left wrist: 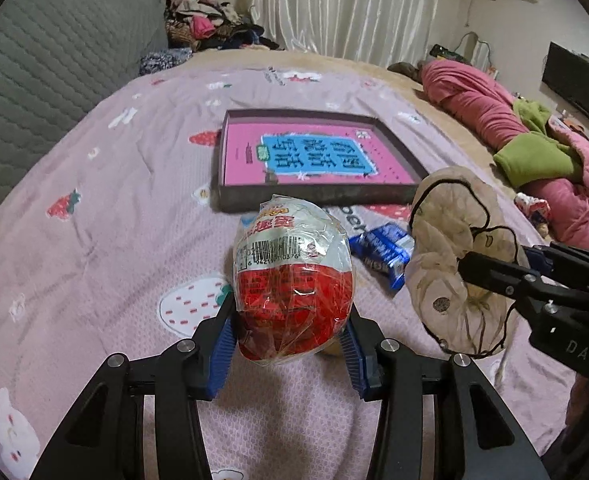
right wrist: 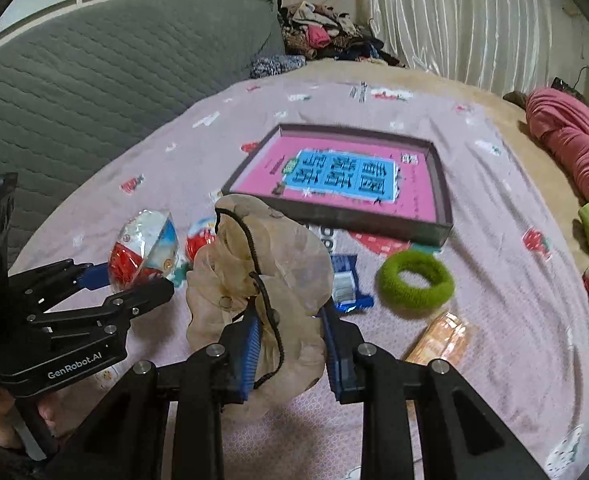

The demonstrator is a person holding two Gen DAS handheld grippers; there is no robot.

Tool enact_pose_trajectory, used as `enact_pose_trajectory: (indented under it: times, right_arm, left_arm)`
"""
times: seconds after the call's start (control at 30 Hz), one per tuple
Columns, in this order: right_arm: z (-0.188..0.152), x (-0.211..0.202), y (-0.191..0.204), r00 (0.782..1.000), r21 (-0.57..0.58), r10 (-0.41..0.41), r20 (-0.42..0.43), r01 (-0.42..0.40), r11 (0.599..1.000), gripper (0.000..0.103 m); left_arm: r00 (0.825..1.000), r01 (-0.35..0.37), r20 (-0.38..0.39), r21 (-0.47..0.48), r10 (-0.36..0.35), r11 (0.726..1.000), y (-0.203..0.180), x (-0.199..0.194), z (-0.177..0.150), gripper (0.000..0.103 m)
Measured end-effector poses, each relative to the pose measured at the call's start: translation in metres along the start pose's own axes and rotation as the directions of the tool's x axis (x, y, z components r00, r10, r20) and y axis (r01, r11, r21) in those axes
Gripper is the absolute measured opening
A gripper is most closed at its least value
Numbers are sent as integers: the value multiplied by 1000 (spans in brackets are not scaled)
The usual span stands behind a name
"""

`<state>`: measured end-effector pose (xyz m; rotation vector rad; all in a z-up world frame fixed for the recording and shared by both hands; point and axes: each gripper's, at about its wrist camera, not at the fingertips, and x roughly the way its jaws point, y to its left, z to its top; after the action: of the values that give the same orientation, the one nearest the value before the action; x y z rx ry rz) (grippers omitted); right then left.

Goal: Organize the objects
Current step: 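Close the left tool on the red egg while the right tool grips the mesh bag, then lift and carry the red egg and mesh bag over the pink tray box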

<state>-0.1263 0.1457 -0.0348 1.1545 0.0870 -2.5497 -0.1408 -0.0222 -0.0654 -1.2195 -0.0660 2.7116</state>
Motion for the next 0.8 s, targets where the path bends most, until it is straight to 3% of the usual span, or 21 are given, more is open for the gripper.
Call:
enact_pose_trajectory:
  times: [0.8]
  right_arm:
    - [75,-72,-26,985,-26,-75,158,80,996,28]
  left_arm:
    - [992,-35,125,55,28,998,-19,-45,82,49]
